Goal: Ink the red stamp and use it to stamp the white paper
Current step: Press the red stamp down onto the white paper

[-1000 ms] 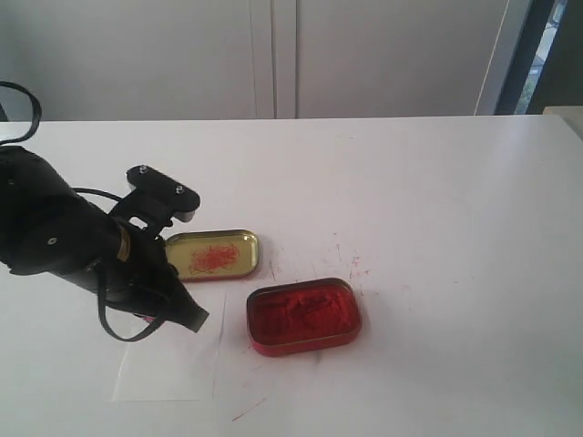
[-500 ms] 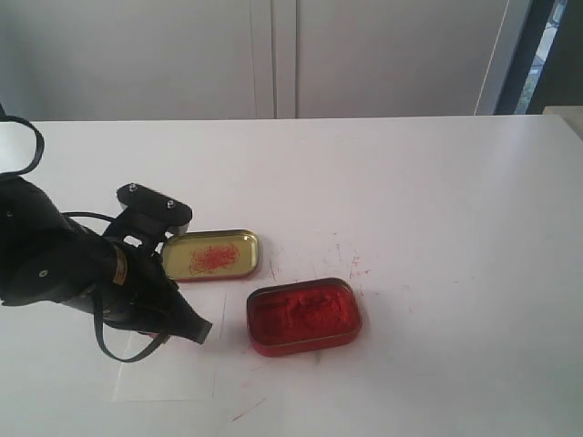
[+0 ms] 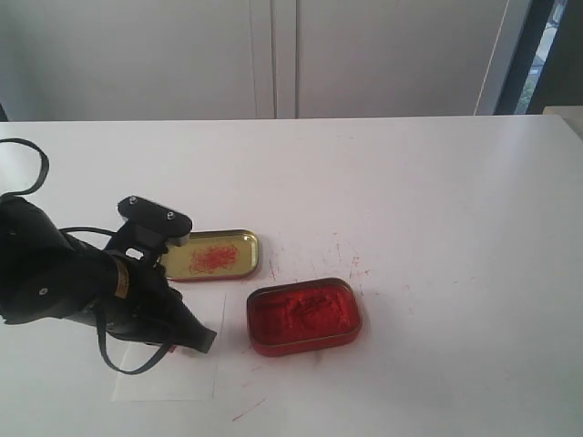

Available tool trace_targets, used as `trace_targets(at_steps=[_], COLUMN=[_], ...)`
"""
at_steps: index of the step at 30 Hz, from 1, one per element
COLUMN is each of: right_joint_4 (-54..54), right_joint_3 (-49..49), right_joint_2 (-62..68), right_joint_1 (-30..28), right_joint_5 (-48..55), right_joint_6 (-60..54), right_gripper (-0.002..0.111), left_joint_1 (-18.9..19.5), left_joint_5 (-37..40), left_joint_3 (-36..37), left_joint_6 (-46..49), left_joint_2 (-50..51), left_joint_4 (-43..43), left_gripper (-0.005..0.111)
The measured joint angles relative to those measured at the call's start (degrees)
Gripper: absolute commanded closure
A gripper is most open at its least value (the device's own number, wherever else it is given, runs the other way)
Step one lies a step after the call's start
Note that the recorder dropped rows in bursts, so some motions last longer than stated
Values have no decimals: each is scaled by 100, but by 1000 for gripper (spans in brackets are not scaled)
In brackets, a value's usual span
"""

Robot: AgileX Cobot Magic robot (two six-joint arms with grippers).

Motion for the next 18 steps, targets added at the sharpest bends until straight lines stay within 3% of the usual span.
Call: trace_targets(at_steps=[18], right_joint_4=[0], right_joint_3=[0], right_joint_2=[0], right_joint_1=[0], right_joint_5=[0], right_joint_6=[0], right_gripper=[108], left_joint_1=[0], left_joint_5=[-305], left_joint_3=[-95], left_joint_6=[0], left_joint_2=[581], left_joint_4=[12], left_gripper=[107])
